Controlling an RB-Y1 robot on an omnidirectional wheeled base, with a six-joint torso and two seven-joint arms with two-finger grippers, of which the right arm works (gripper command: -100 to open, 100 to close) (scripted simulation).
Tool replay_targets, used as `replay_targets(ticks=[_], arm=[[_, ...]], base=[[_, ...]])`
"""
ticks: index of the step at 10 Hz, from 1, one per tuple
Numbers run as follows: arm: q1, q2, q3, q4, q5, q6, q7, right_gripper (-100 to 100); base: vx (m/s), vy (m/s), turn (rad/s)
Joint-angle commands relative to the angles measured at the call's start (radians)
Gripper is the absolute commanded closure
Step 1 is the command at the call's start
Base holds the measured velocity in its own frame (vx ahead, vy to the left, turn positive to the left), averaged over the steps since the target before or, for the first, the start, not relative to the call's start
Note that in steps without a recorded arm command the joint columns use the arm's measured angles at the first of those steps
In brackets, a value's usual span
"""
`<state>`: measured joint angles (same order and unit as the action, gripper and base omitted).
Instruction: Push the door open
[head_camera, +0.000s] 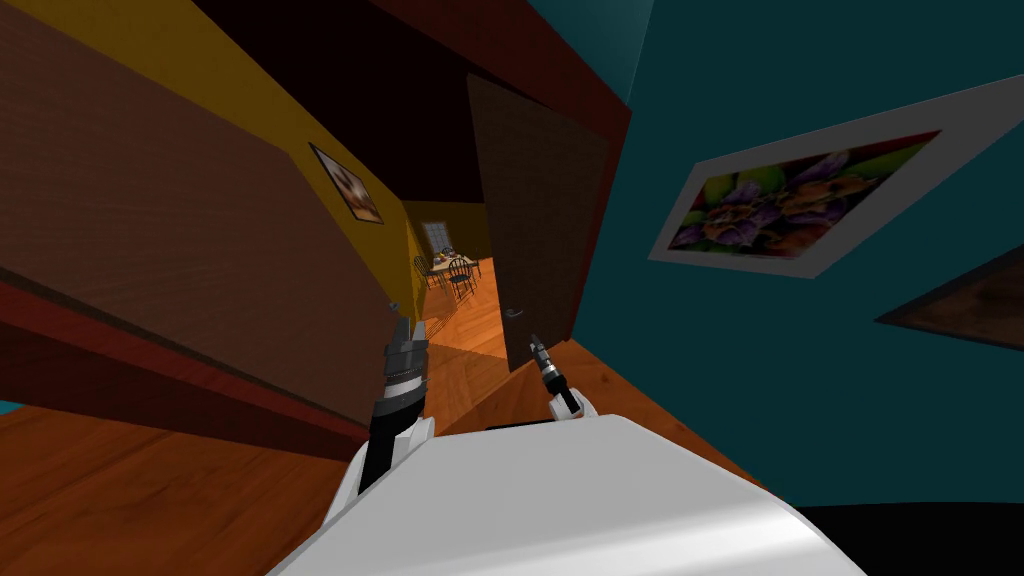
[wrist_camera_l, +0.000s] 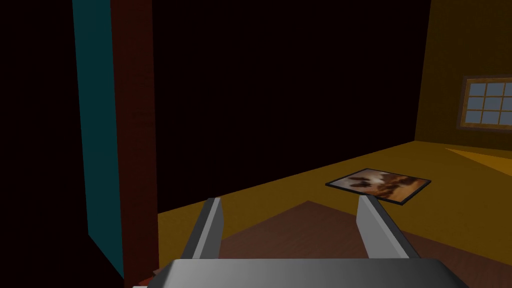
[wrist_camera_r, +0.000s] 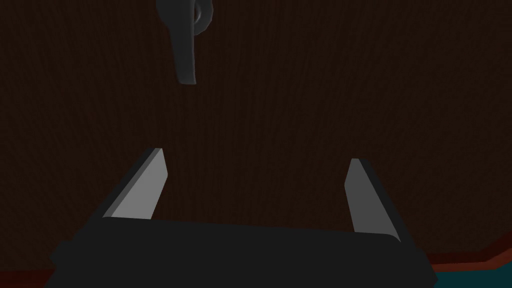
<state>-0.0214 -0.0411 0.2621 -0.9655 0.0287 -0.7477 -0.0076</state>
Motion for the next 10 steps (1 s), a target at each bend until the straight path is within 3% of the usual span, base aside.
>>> replay_targets(ticks=[1,10], arm=[[-0.025,0.005,0.007,0.05,-0.004,-0.007,-0.004,-100],[-0.117,0.051,0.055,0.273,-0.017,-0.037,-0.017,-100]], base=[[0.076,-0.089,0.065],[0.075,-0.1,0.059]])
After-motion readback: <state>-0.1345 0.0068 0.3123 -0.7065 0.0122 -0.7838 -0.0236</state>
